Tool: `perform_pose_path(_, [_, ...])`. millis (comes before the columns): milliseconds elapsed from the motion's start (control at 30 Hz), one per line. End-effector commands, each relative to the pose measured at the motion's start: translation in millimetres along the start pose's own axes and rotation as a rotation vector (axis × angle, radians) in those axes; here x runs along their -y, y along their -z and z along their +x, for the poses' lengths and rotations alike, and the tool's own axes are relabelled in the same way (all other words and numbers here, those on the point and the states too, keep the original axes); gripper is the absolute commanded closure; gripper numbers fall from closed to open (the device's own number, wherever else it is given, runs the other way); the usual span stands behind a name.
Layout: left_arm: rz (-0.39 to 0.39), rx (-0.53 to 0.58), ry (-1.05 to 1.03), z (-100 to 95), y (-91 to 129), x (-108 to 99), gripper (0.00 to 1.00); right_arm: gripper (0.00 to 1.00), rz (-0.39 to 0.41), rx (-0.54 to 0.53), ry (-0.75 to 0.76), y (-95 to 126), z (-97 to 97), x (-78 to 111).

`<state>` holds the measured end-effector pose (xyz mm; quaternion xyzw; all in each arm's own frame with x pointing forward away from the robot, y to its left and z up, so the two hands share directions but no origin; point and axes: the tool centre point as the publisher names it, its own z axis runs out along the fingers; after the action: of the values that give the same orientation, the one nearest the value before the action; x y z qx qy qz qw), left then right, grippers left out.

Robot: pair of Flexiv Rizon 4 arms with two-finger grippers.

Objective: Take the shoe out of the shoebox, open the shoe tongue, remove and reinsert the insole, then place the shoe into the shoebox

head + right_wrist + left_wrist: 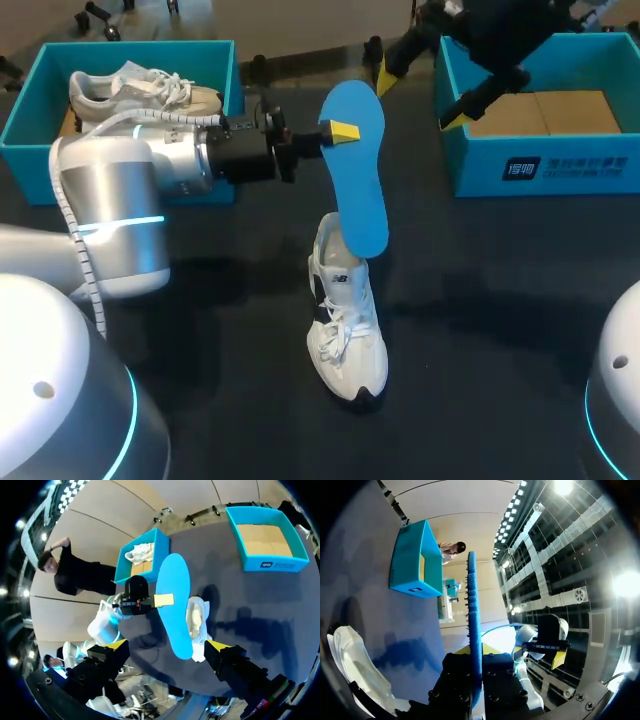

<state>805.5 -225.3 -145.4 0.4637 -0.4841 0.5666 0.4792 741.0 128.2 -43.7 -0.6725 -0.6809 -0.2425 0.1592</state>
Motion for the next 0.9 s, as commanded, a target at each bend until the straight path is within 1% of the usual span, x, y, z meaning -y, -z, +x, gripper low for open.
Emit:
perform_pose_path(33, [0.002, -0.001, 0.000, -0.7, -1.2, -0.1, 1.00, 0.00, -0.061, 0.185, 0.094, -9.8, 19.9, -10.2])
perform_pose_path(200, [0.002, -0.001, 0.000, -0.7, -1.2, -0.1, 1.00, 0.00, -0.079, 0.305, 0.117, -16.2, 31.5, -15.5])
perform_pose_path(267, [0.002, -0.001, 0.000, -0.7, -1.2, -0.1, 1.00, 0.00, -0.066, 0.351, 0.111, -18.8, 36.9, -17.4])
perform_pose_path(433, [0.002, -0.001, 0.000, -0.7, -1.2, -0.1, 1.00, 0.00, -0.036, 0.419, 0.099, -23.8, 45.4, -19.8])
perform_pose_path(600, [0.002, -0.001, 0.000, -0.7, -1.2, -0.1, 1.00, 0.00, -0.027, 0.466, 0.084, -28.1, 50.4, -21.3])
perform_pose_path(700, [0.002, -0.001, 0.000, -0.7, -1.2, -0.1, 1.00, 0.00, -0.032, 0.476, 0.082, -29.7, 52.7, -21.9])
perform_pose_path(900, [0.002, -0.001, 0.000, -0.7, -1.2, -0.1, 1.00, 0.00, -0.042, 0.506, 0.086, -31.8, 50.5, -21.5])
